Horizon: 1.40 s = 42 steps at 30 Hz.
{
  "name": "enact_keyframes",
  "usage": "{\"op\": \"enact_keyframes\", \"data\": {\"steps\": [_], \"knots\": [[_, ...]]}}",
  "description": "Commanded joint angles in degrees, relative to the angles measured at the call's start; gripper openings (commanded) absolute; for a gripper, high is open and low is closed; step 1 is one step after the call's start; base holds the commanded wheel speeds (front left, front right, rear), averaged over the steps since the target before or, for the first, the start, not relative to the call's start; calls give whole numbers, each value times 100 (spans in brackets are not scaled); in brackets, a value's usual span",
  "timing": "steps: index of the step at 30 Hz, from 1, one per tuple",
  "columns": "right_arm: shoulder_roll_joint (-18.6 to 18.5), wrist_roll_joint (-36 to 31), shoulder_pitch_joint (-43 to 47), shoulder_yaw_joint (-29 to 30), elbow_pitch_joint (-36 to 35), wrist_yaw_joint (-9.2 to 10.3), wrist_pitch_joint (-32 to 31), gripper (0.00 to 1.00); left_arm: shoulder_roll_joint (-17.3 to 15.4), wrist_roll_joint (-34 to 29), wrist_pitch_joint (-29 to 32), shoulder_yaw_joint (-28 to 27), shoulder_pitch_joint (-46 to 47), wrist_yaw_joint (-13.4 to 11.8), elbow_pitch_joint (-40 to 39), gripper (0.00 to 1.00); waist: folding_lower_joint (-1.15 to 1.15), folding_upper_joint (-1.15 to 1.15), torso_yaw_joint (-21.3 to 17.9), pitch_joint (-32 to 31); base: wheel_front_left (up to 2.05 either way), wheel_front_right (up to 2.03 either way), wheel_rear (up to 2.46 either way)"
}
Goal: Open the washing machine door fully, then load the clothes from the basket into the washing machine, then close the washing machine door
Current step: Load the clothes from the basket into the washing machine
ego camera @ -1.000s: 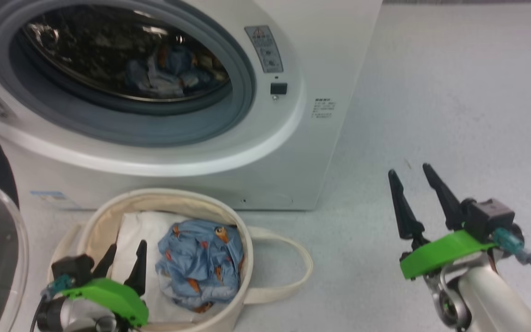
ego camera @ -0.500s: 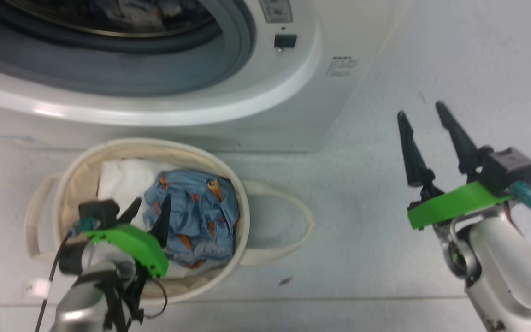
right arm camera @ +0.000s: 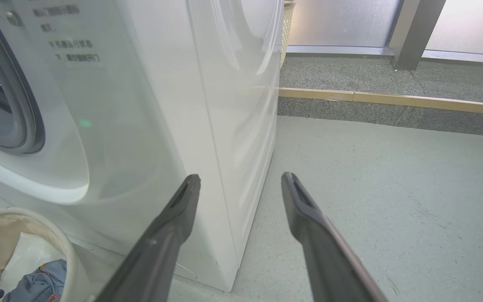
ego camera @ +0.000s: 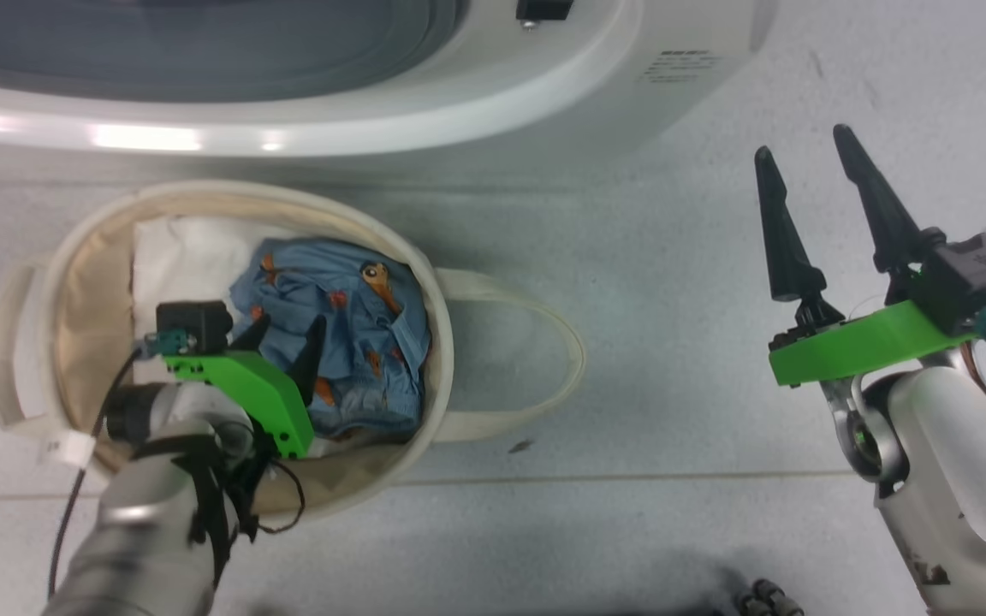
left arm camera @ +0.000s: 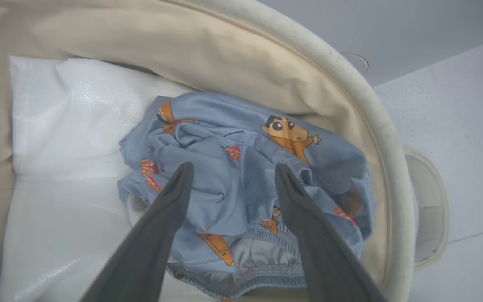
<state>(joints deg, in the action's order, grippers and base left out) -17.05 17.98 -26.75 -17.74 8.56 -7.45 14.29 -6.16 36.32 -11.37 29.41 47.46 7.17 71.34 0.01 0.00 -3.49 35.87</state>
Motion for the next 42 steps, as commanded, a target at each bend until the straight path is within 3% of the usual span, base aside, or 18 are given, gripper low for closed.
{"op": "enact_keyframes", "data": {"steps": [1,6,11,18,25,31,35,36,37,42], "knots": [[-80,-59,53,-28,-227,-3,71,100,-242,-22,56,-23,80,32,58,100,-1,0,-31,219,0,0,0],[-44,-143,80,81,-363,-3,71,100,-234,49,-34,23,307,32,144,100,-1,0,-59,450,0,0,0],[1,-189,104,114,-420,-3,71,100,-259,26,298,145,343,21,216,100,-1,0,-103,556,0,0,0],[60,-239,163,206,-500,-3,71,100,-338,-108,1056,356,323,-303,256,100,-1,0,-176,642,0,0,0],[83,-255,195,226,-570,-3,71,100,-449,-207,779,405,477,-827,260,100,-1,0,-223,720,0,0,0],[99,-276,208,240,-598,-3,71,100,-423,-173,557,397,567,-870,261,100,-1,0,-286,799,0,0,0],[115,-281,238,265,-612,-3,68,100,-440,-129,889,413,529,-892,261,100,-1,0,-347,817,0,0,0],[115,-277,246,281,-620,-3,68,100,-445,-123,906,416,542,-889,261,94,-1,0,-357,821,0,0,0],[113,-280,255,297,-626,-3,67,100,-449,-117,907,418,556,-884,261,2,-1,0,-363,823,0,0,0],[141,-274,266,326,-631,-3,67,100,-455,-70,746,402,609,-826,261,0,-1,0,-336,792,0,0,0]]}}
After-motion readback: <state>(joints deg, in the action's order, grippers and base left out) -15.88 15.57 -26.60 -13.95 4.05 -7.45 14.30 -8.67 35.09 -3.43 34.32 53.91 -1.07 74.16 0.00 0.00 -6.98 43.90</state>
